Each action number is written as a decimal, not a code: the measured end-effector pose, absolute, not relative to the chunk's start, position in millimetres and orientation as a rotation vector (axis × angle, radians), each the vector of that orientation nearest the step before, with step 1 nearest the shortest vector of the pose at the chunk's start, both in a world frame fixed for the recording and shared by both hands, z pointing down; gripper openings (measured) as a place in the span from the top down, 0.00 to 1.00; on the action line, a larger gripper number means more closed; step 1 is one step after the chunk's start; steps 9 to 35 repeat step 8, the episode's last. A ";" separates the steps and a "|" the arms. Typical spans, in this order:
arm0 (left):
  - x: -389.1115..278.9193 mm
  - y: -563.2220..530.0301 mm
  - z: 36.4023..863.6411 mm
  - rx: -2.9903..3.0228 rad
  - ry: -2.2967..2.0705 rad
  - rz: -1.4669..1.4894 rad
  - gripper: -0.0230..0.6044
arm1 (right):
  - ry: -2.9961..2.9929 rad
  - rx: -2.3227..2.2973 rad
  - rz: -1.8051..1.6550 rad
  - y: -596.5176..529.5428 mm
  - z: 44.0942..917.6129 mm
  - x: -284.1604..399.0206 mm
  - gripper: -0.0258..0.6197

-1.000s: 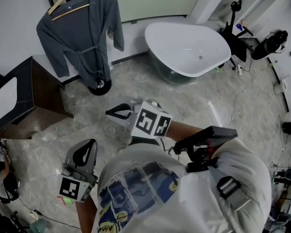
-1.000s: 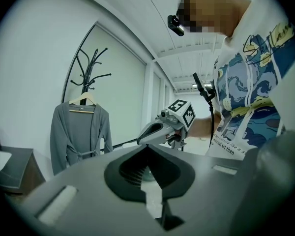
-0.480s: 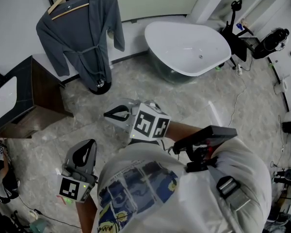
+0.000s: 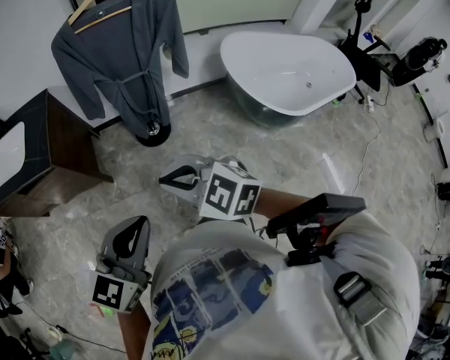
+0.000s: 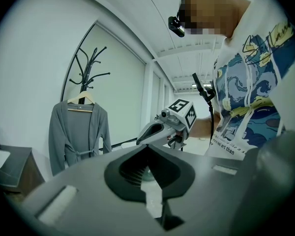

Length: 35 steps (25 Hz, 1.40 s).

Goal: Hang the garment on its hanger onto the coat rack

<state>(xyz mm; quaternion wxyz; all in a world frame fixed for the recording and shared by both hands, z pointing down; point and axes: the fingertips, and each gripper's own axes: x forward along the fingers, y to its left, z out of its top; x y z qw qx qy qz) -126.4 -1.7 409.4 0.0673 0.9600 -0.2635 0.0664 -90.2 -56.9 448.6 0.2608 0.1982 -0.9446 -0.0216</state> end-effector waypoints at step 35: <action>-122.4 -1.2 412.1 2.894 -0.783 0.205 0.96 | -2.557 0.532 -0.057 -56.4 451.4 -88.1 0.96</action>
